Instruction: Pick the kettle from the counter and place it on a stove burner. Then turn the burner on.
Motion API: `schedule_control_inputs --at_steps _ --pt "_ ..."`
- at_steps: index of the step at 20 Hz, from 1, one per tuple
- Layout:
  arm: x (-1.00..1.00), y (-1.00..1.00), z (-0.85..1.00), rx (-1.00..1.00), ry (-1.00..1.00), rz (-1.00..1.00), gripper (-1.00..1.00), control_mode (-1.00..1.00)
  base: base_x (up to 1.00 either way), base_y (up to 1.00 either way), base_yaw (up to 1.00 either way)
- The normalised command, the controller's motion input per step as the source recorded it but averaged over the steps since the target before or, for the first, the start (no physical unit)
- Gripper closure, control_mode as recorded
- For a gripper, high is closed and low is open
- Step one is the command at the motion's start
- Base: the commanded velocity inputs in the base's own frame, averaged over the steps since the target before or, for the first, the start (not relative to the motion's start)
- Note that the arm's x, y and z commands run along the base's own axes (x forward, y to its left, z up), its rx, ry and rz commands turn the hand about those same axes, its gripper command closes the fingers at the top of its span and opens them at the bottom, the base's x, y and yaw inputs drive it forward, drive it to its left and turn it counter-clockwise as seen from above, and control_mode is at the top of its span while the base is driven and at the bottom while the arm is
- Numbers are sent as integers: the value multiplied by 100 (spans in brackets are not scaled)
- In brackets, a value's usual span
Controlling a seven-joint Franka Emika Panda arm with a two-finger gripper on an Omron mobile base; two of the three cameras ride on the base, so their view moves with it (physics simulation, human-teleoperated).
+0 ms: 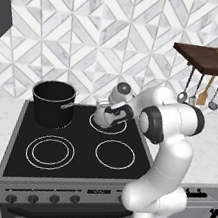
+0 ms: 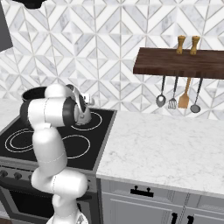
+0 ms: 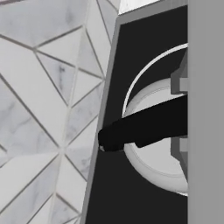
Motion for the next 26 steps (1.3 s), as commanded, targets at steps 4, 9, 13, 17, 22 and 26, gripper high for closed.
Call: schedule_control_inputs --at_steps 4,9,13,17,22,26 --pt "6 -7 -1 0 -8 0 100 -100 0 0 0" --pt "0 -3 0 0 -3 0 -100 -100 0 0 0" --pt "-5 0 5 0 -5 0 -100 -100 0 0 0" --pt "-12 0 43 0 -6 0 -100 -100 0 0 0" --pt "-42 0 71 0 -9 0 -100 -100 0 0 0" --pt "-53 0 73 0 -8 0 -100 -100 0 0 0"
